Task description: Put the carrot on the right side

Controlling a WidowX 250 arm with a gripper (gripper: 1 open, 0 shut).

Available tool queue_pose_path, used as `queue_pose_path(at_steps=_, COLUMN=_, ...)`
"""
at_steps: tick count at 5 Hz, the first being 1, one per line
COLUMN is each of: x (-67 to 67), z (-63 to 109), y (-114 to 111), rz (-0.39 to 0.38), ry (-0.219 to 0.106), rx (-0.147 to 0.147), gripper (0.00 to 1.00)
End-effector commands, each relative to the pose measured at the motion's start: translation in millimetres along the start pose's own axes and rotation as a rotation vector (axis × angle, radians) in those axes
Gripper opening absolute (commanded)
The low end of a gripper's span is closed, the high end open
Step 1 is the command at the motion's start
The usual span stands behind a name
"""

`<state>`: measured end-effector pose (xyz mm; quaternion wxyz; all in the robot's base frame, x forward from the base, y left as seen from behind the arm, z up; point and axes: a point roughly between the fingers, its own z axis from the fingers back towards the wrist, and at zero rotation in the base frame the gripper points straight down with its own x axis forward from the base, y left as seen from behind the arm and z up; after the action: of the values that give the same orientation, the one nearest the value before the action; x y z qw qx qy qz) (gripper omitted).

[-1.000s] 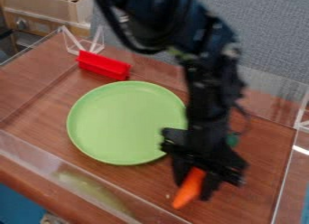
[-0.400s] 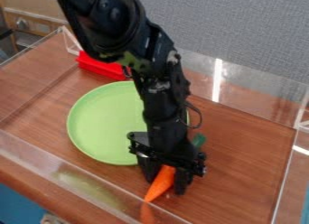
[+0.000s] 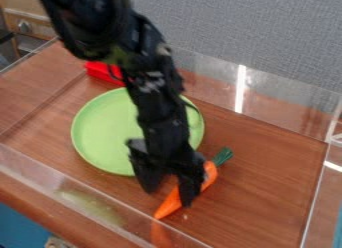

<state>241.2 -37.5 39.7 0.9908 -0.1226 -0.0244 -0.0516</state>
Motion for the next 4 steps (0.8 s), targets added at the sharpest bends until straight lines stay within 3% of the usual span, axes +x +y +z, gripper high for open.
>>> queue_pose_path(at_steps=1, x=13.6, z=49.9, y=-9.5, rz=0.051, ry=-0.136, rx=-0.053, gripper=1.0)
queue_pose_path(at_steps=3, x=16.3, z=109.5, y=-29.7, rz=0.139, ry=-0.242, rx=-0.103, gripper=1.0)
queue_pose_path(at_steps=4, x=6.4, z=112.9, y=-34.5, rz=0.147, ry=-0.249, rx=-0.103, gripper=1.0)
